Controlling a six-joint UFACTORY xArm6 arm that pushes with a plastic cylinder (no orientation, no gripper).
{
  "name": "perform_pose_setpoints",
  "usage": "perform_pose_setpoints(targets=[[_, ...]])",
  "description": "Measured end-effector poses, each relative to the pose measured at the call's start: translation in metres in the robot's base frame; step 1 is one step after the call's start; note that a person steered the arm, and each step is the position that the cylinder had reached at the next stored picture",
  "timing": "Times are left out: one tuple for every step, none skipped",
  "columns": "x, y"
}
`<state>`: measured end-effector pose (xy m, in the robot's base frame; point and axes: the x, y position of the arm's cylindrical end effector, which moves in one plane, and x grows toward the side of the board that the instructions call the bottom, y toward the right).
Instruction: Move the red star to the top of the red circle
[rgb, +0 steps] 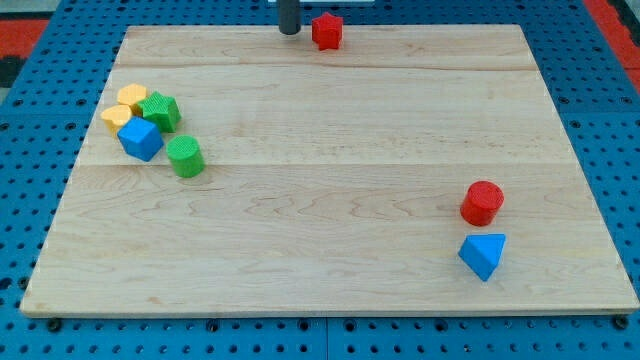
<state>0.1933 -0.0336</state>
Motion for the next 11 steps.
perform_pose_setpoints(targets=[[0.005, 0.084], [0.064, 0.128], [0.125, 0.132], [0.111, 0.084], [0.048, 0.021], [0.000, 0.059], [0.022, 0.141], [0.069, 0.172], [0.098, 0.158], [0.050, 0.182], [0.058, 0.233]])
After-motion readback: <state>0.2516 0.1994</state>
